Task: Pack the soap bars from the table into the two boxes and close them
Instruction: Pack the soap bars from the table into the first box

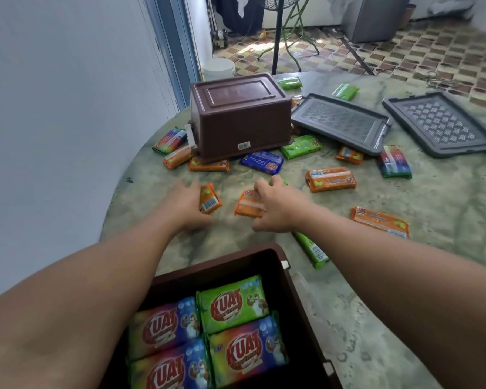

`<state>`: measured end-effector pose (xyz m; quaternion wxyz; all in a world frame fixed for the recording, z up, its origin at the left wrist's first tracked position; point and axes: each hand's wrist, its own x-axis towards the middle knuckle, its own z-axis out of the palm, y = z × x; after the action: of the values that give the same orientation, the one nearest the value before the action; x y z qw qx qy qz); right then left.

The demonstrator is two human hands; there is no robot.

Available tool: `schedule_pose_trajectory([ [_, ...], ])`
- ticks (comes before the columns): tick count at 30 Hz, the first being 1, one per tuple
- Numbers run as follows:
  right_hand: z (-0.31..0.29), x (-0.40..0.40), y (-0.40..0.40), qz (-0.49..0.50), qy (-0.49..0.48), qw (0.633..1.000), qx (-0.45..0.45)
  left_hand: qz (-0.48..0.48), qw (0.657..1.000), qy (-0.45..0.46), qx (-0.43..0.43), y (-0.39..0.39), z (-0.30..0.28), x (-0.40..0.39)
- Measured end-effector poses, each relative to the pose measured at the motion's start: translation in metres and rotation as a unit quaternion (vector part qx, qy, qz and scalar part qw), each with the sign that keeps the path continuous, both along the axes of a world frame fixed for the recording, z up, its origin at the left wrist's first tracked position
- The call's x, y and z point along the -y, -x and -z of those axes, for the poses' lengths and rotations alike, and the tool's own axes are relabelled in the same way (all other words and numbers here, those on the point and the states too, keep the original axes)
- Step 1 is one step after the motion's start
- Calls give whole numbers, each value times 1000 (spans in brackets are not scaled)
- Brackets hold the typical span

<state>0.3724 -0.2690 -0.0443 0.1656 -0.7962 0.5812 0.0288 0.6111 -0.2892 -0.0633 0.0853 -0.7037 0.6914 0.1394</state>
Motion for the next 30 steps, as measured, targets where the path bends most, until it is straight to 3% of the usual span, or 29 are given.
schedule_pose_trajectory([
  [8, -41, -39, -13, 104, 54, 982, 146, -110, 977, 156, -97, 0, -48, -51],
  [20, -58, -134, -31, 12, 116, 973, 199, -120, 941, 290, -128, -10, -82, -166],
  [25, -37, -169, -26, -89, 110, 976, 168, -80, 938, 310, -130, -15, -75, -219],
  [30, -23, -181, -20, -150, 78, 983, 77, -17, 958, 250, -136, -30, -51, -252],
])
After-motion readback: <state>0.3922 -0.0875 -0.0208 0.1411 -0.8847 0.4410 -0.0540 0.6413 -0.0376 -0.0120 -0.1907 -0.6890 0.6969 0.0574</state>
